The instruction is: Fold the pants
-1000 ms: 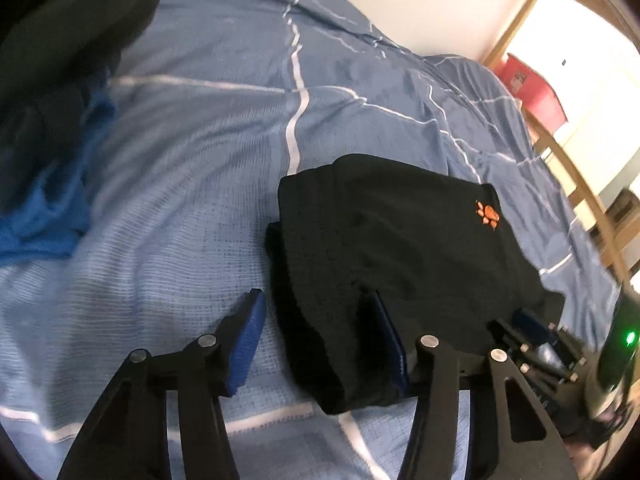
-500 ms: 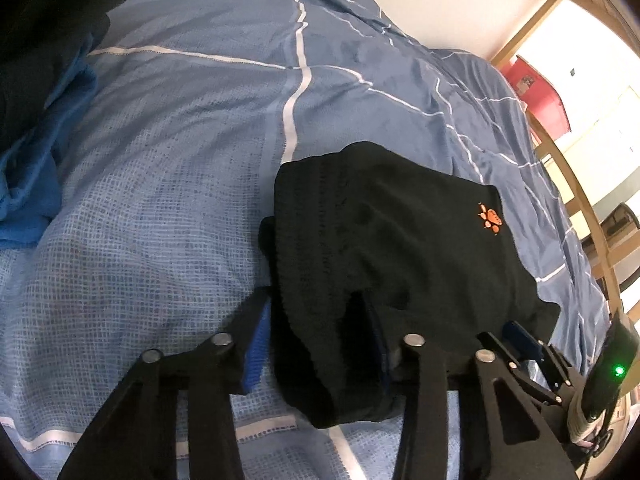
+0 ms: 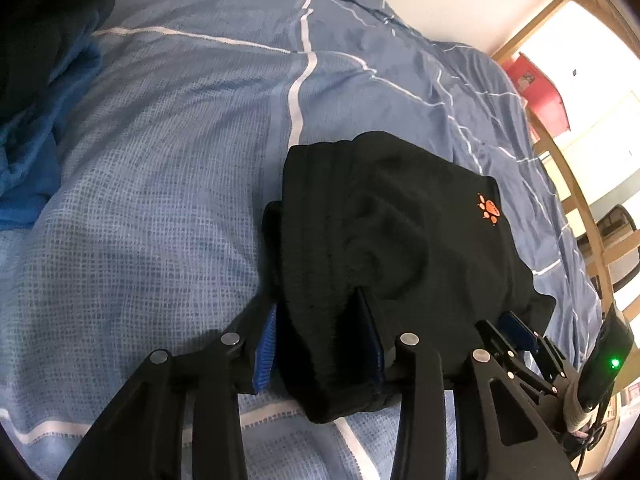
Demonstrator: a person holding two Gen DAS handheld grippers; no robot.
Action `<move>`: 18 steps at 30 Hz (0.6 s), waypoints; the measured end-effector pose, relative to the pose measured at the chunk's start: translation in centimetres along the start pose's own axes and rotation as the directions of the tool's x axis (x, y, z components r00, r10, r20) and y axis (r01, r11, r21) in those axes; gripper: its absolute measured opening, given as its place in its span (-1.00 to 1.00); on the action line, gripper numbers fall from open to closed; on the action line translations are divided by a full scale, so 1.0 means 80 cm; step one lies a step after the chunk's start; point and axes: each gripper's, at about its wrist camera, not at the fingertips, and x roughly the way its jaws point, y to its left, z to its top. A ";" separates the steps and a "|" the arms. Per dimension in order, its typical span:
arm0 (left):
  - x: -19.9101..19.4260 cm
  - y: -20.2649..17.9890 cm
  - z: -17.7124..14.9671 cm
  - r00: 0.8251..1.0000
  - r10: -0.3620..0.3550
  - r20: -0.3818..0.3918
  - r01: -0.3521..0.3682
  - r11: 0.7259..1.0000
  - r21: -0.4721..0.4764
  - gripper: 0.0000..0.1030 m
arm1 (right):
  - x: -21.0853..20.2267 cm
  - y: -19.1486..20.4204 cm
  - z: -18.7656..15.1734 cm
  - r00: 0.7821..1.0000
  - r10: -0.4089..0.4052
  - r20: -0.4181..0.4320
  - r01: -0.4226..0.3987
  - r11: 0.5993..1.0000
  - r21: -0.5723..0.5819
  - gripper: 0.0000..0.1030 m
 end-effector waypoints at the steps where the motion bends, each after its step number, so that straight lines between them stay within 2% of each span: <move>1: 0.002 0.000 0.001 1.000 0.003 -0.003 -0.003 1.000 -0.014 -0.24 | 0.000 0.000 0.000 1.000 0.004 0.000 -0.004 1.000 0.003 0.09; 3: 0.009 -0.001 0.004 1.000 0.010 -0.013 -0.011 0.999 -0.030 -0.21 | 0.000 0.000 0.000 1.000 0.004 0.000 -0.004 1.000 0.003 0.09; 5: 0.008 -0.003 0.004 1.000 0.011 -0.006 -0.011 1.000 -0.024 -0.26 | 0.000 0.000 0.000 1.000 -0.001 -0.001 0.001 1.000 -0.001 0.09; 7: 0.004 -0.005 0.003 1.000 0.000 0.004 0.000 1.000 -0.006 -0.44 | -0.001 0.000 0.000 1.000 0.000 0.001 0.000 1.000 -0.001 0.09; 10: -0.011 -0.013 0.006 1.000 -0.014 0.022 0.014 1.000 0.012 -0.59 | -0.001 0.000 0.000 1.000 0.005 0.001 -0.005 1.000 0.003 0.09; 15: -0.031 -0.046 0.014 0.997 0.048 0.059 -0.053 0.995 0.086 -0.67 | -0.003 -0.003 0.000 1.000 0.021 0.006 -0.021 1.000 0.014 0.09; 18: -0.039 -0.071 0.021 0.995 0.061 0.081 -0.070 0.990 0.125 -0.68 | -0.007 -0.010 0.000 0.999 0.052 0.017 -0.052 0.998 0.036 0.09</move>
